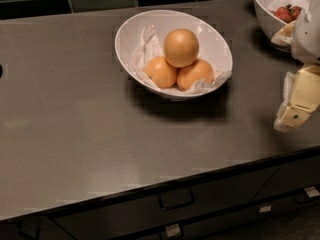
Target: Pick orange from white bowl
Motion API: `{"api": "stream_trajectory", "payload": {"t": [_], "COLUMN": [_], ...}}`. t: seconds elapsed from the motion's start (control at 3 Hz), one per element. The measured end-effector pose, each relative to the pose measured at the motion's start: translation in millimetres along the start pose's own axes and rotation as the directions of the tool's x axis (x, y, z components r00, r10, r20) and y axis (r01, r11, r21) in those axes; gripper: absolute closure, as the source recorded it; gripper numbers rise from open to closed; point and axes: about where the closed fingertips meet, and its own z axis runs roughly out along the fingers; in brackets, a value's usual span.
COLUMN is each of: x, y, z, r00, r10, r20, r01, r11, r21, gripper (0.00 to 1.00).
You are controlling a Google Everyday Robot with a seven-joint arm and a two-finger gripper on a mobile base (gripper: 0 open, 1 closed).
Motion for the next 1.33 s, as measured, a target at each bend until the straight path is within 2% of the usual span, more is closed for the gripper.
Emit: {"api": "stream_trajectory", "payload": {"t": [0.33, 0.67, 1.0, 1.33], "x": [0, -29, -65, -95], "y": [0, -21, -48, -69], "z": [0, 7, 17, 26], "r00": [1.000, 0.997, 0.982, 0.969], "r10": [0.000, -0.081, -0.180, -0.233], "r20": [0.000, 0.015, 0.052, 0.084], "r01": [0.000, 0.081, 0.181, 0.233], "r11": [1.0000, 0.9967, 0.9835, 0.9724], "r21": [0.000, -0.007, -0.009, 0.006], "gripper": [0.00, 0.00, 0.00, 0.00]}}
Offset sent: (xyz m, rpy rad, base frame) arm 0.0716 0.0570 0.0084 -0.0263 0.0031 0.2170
